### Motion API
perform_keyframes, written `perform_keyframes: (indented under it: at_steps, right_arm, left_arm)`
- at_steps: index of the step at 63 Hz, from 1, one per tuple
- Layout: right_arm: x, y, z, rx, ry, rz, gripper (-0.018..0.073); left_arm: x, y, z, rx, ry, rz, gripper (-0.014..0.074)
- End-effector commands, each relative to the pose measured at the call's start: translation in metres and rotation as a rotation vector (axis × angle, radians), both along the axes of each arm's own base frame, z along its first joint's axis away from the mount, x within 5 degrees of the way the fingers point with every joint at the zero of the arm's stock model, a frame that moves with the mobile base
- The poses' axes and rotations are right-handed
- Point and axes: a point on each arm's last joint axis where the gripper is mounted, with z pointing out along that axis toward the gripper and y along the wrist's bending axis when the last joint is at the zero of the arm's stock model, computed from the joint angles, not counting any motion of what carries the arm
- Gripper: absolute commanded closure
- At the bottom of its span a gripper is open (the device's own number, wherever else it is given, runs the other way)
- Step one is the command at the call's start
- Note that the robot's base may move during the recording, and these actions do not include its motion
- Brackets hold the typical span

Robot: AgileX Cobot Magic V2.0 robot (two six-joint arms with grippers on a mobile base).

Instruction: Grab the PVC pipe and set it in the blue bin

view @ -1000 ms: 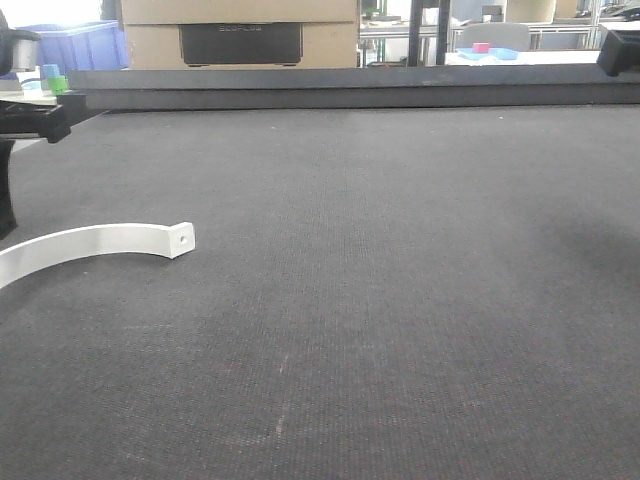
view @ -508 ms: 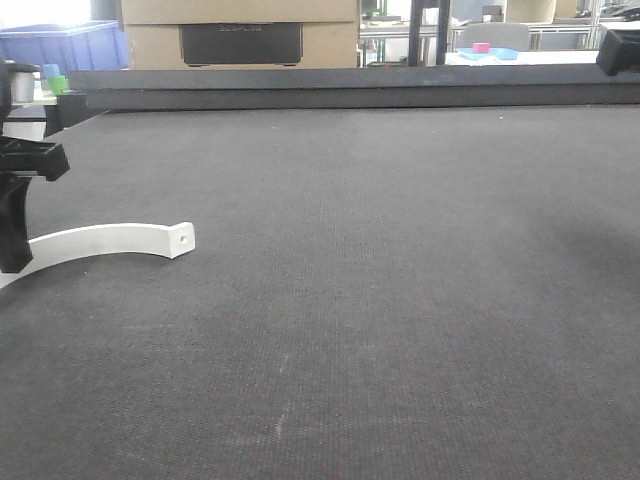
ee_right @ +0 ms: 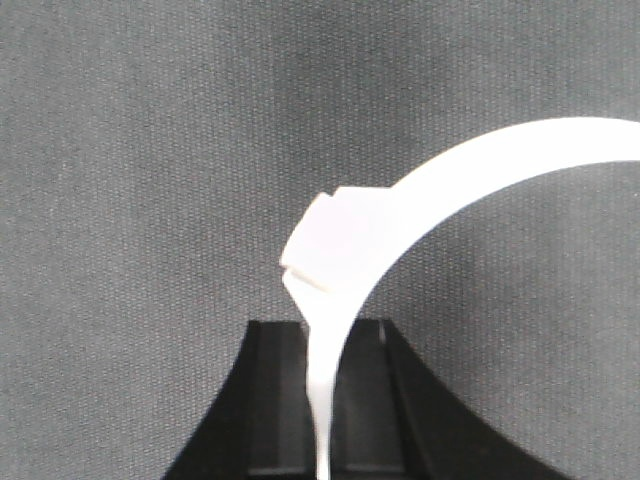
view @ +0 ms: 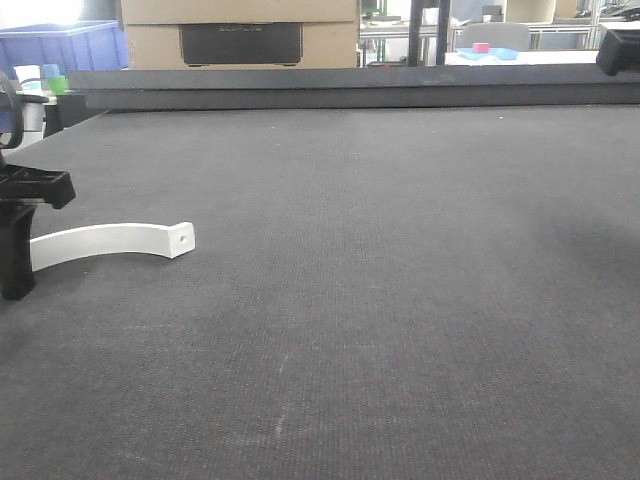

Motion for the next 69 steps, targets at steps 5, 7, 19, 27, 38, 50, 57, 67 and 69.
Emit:
perform_keyframes:
  at_steps: [5, 7, 19, 27, 38, 50, 57, 67, 69]
  right_arm:
    - [0.001, 0.000, 0.005, -0.003, -0.032, 0.006, 0.0721]
    - [0.001, 0.000, 0.005, -0.003, -0.030, 0.007, 0.0721]
    - [0.001, 0.000, 0.005, -0.003, -0.030, 0.007, 0.0721]
    - [0.001, 0.000, 0.005, -0.003, -0.034, 0.006, 0.0721]
    - [-0.003, 0.000, 0.007, -0.003, -0.019, 0.009, 0.0721]
    - [-0.018, -0.001, 0.031, 0.001, -0.109, 0.009, 0.0721]
    - [-0.028, -0.001, 0.046, -0.002, -0.185, 0.019, 0.0721]
    - [-0.041, -0.002, 0.065, -0.014, -0.296, 0.046, 0.0721]
    - [-0.043, -0.002, 0.068, -0.013, -0.317, 0.044, 0.0721]
  left_arm:
    - [-0.001, -0.002, 0.000, -0.001, 0.006, 0.003, 0.0393]
    - [-0.001, -0.002, 0.000, -0.001, 0.006, 0.003, 0.0410]
    - [0.000, -0.002, -0.001, -0.002, 0.007, 0.003, 0.0604]
    - [-0.001, -0.002, -0.001, -0.002, 0.012, 0.004, 0.0707]
    - [-0.003, -0.002, 0.018, -0.002, 0.049, 0.008, 0.0707]
    - [-0.021, -0.003, 0.074, -0.069, -0.082, 0.023, 0.0707]
    - [-0.038, -0.004, 0.104, -0.119, -0.175, 0.029, 0.0707]
    - [-0.065, -0.004, 0.151, -0.203, -0.384, 0.034, 0.0707]
    - [-0.070, -0.003, 0.158, -0.210, -0.429, 0.033, 0.0707]
